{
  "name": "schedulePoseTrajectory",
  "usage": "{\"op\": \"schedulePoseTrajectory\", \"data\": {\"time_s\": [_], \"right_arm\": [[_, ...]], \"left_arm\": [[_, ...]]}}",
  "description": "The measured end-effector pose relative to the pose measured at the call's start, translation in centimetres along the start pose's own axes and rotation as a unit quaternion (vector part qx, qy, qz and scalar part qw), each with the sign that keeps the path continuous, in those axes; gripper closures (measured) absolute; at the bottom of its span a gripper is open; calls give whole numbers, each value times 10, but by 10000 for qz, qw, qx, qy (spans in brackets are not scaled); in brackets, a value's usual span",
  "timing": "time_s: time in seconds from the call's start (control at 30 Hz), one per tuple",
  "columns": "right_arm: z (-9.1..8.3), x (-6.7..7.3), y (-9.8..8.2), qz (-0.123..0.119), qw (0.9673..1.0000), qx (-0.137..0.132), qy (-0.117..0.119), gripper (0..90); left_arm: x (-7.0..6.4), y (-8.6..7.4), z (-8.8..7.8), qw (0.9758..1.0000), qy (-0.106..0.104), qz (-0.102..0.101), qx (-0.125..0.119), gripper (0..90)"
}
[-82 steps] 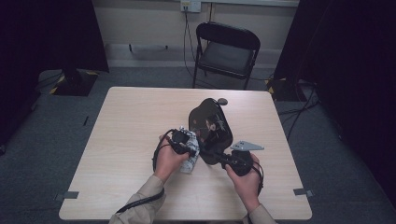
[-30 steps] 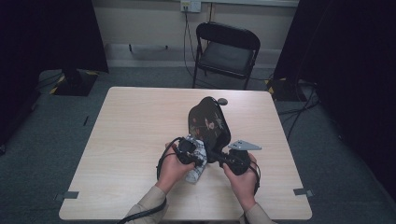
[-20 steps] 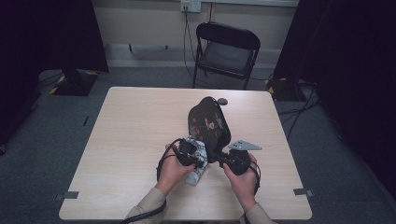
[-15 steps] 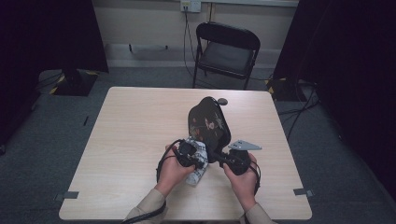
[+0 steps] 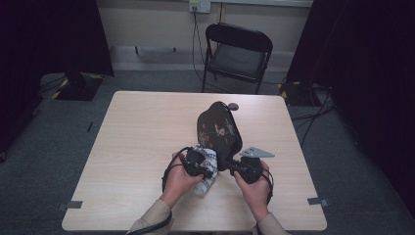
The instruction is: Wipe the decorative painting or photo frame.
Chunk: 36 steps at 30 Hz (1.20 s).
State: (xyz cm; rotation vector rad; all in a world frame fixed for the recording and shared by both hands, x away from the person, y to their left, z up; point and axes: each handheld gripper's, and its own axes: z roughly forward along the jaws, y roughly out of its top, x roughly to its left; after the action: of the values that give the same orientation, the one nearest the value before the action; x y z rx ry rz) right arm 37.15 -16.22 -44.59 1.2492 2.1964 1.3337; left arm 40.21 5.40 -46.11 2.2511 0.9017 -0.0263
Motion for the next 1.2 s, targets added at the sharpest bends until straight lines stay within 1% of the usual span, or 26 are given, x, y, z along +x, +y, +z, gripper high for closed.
{"op": "schedulePoseTrajectory", "data": {"time_s": [0.03,0.07,0.17,0.27,0.37,0.53,0.67,0.77,0.87,0.93,1.0,1.07,1.13,1.2], "right_arm": [[0,0,0,-6,10000,-1,1,789],[0,0,0,-7,10000,-1,4,789],[0,0,0,-23,10000,4,9,789],[0,0,0,-20,10000,6,12,789],[0,0,0,-27,10000,-1,14,789],[0,0,0,-42,10000,-1,12,788],[0,-1,0,-55,10000,3,29,788],[0,-1,0,-64,10000,0,33,788],[-1,-1,0,-79,10000,5,35,787],[-1,-1,-1,-93,9999,-2,52,787],[-2,-2,-1,-106,9999,-1,67,787],[-2,-2,-1,-125,9999,1,75,785],[-2,-2,-1,-146,9999,7,78,783],[-2,-2,-1,-148,9999,24,81,777]], "left_arm": [[1,-1,-2,10000,9,29,43,774],[2,-2,-4,10000,27,-6,10,774],[4,-4,-13,10000,65,42,5,774],[7,-9,-21,9999,127,38,-15,774],[11,-13,-29,9998,170,-24,-79,774],[17,-18,-42,9995,276,-46,-146,774],[23,-24,-51,9990,359,-139,-214,774],[28,-28,-56,9984,465,-231,-210,774],[34,-33,-61,9981,524,-260,-206,774],[37,-35,-65,9975,615,-297,-184,774],[41,-38,-68,9966,680,-378,-258,773],[45,-40,-72,9962,743,-399,-225,773],[49,-43,-74,9955,773,-476,-272,773],[52,-46,-76,9952,816,-492,-238,773]]}}
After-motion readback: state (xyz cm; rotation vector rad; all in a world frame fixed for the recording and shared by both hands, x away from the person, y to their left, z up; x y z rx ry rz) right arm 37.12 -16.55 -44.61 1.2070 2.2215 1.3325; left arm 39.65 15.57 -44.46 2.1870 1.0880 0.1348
